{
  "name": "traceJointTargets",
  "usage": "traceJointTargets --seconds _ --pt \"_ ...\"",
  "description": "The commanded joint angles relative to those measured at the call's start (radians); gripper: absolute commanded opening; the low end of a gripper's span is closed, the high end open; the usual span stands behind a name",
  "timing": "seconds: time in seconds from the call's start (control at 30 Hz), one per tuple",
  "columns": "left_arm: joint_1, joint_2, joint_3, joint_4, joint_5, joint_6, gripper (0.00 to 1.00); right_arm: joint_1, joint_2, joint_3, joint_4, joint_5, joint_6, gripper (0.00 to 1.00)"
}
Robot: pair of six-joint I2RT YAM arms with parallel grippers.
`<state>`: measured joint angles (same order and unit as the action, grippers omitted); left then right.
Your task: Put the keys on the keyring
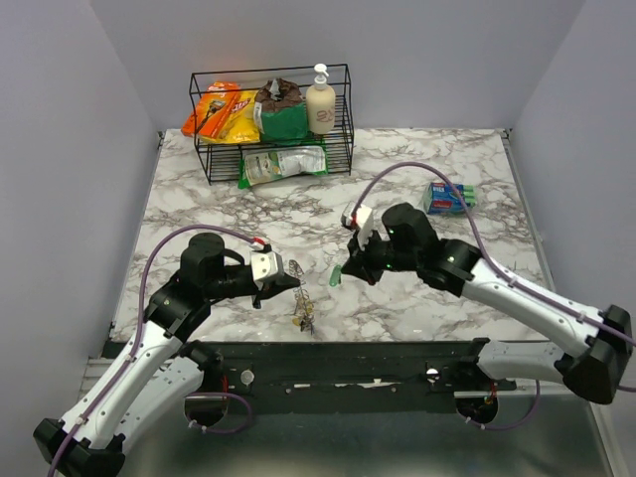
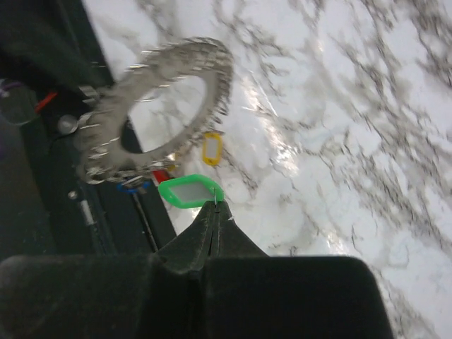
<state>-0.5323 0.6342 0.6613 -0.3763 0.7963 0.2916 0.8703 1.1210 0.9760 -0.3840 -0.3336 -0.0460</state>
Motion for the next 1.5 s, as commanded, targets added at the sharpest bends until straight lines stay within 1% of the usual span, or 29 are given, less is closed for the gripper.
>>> traceJointTargets --seconds 0.0,0.07,0.1,0.13,0.17,0.23,0.33,0.47,0.6,0.73,1.0,1.2,1.33,1.47 --pt "-0.003 -0.011 0.034 0.027 0.012 0.009 0.0 -0.036 0.161 0.087 -0.156 0.25 0.168 0.01" --pt "-0.005 -0.016 0.031 0.025 0.014 0.006 0.0 -0.039 0.177 0.095 -0.148 0.136 0.132 0.01" --pt "-0.005 -0.019 0.028 0.028 0.009 0.007 0.0 -0.039 0.169 0.089 -0.123 0.046 0.111 0.01" --pt "-0.005 -0.021 0.026 0.028 0.011 0.004 0.0 -0.04 0.165 0.081 -0.106 0.091 0.151 0.01" --pt "-0.003 -0.021 0.024 0.028 0.009 0.006 0.0 -0.047 0.166 0.076 -0.101 0.173 0.185 0.01" --pt "-0.005 -0.019 0.026 0.027 0.011 0.001 0.0 -0.07 0.195 0.093 -0.142 0.223 0.216 0.01" --pt "-0.003 -0.022 0.02 0.037 0.014 -0.006 0.0 -0.077 0.215 0.128 -0.179 0.249 0.25 0.01" --pt "-0.005 -0.022 0.015 0.042 0.015 -0.008 0.0 -0.076 0.247 0.141 -0.184 0.223 0.27 0.01" --pt "-0.003 -0.021 0.014 0.042 0.015 -0.008 0.0 -0.077 0.235 0.136 -0.161 0.101 0.2 0.01" --pt "-0.005 -0.019 0.014 0.045 0.02 -0.002 0.0 -0.076 0.212 0.138 -0.15 0.035 0.137 0.01" --pt "-0.005 0.01 0.023 0.043 0.026 0.026 0.0 -0.073 0.191 0.161 -0.184 -0.163 -0.037 0.01" --pt "-0.005 0.035 0.041 0.016 0.027 0.07 0.0 -0.024 0.203 0.21 -0.245 -0.255 -0.127 0.01" --pt "-0.005 0.05 0.052 -0.009 0.024 0.093 0.0 0.036 0.232 0.276 -0.297 -0.292 -0.158 0.01" --pt "-0.003 0.048 0.052 -0.01 0.02 0.103 0.0 0.055 0.243 0.296 -0.328 -0.363 -0.176 0.01"
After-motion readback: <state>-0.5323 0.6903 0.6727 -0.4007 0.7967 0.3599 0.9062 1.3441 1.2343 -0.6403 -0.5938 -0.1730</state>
